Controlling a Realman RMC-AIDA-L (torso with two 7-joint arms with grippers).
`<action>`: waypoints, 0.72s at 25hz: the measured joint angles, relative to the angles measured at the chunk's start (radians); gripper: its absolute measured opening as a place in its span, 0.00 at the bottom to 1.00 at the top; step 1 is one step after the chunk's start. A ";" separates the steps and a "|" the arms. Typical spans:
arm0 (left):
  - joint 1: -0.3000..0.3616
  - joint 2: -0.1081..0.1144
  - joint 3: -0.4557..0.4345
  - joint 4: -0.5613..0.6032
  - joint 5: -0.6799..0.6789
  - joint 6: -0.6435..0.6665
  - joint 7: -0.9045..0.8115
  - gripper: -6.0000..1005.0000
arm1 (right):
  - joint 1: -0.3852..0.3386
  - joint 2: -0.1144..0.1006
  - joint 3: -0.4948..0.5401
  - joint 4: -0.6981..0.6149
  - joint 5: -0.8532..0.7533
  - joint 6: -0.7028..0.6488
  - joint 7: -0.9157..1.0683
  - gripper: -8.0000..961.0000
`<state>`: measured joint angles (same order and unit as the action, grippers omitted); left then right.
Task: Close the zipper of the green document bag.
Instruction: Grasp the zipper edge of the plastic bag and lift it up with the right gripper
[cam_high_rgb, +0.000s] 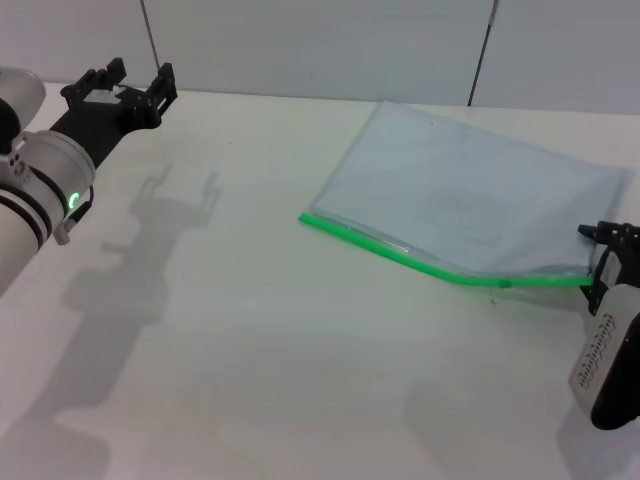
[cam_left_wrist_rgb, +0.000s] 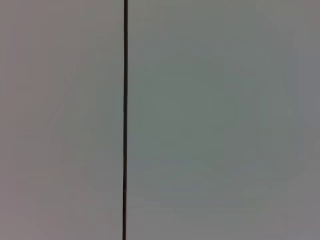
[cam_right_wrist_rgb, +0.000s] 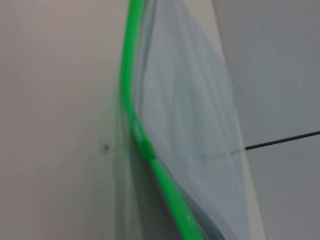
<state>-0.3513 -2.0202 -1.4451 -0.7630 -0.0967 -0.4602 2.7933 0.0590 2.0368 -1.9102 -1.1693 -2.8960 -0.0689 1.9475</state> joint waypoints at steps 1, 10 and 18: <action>0.000 0.000 0.000 0.000 0.000 0.000 0.000 0.59 | -0.002 0.001 -0.004 0.002 0.000 0.020 -0.001 0.41; 0.000 0.000 0.000 0.002 0.000 0.000 0.000 0.58 | -0.007 0.005 -0.053 0.007 0.001 0.057 -0.002 0.23; 0.000 0.001 0.000 0.005 0.000 0.000 0.000 0.58 | -0.030 0.005 -0.100 -0.027 0.004 0.057 -0.002 0.18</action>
<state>-0.3517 -2.0193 -1.4450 -0.7578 -0.0967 -0.4602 2.7933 0.0291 2.0417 -2.0102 -1.1964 -2.8921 -0.0115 1.9451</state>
